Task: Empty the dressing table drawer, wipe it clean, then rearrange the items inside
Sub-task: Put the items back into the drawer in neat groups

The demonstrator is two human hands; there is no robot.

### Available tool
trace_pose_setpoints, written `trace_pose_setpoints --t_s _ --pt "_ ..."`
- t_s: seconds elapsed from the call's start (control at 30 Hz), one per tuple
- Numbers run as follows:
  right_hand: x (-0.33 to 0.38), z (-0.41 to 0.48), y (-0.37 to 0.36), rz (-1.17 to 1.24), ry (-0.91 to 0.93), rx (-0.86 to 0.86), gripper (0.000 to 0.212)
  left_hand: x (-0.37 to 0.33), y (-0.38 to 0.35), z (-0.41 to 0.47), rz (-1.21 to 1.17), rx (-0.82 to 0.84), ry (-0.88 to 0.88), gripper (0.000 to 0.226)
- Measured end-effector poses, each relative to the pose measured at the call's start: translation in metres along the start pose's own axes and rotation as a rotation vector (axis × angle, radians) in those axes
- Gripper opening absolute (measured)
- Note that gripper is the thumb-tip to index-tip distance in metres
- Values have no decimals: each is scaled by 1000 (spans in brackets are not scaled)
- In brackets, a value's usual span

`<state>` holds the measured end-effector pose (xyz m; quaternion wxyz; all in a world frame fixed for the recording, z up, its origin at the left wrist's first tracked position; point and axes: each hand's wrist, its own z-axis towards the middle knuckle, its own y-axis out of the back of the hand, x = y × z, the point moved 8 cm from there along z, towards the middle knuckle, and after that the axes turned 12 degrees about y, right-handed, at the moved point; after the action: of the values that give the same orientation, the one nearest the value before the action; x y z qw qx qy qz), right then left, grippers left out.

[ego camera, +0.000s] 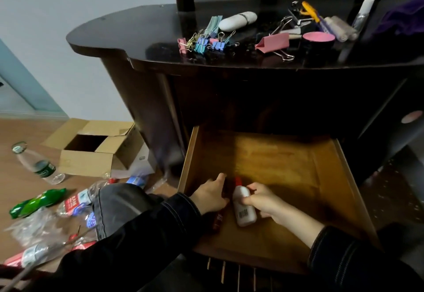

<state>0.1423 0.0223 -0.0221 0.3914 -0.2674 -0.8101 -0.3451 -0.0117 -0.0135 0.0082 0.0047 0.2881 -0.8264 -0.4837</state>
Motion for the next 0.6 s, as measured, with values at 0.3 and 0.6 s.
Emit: trace_pose_setpoints --t_s 0.3,0.6 --pt "4 -2 -6 -131 90 8 34 -2 20 -8 355 -199 -13 52" --pt "12 -18 -53 -209 79 222 48 -5 23 -23 937 -301 -164 55"
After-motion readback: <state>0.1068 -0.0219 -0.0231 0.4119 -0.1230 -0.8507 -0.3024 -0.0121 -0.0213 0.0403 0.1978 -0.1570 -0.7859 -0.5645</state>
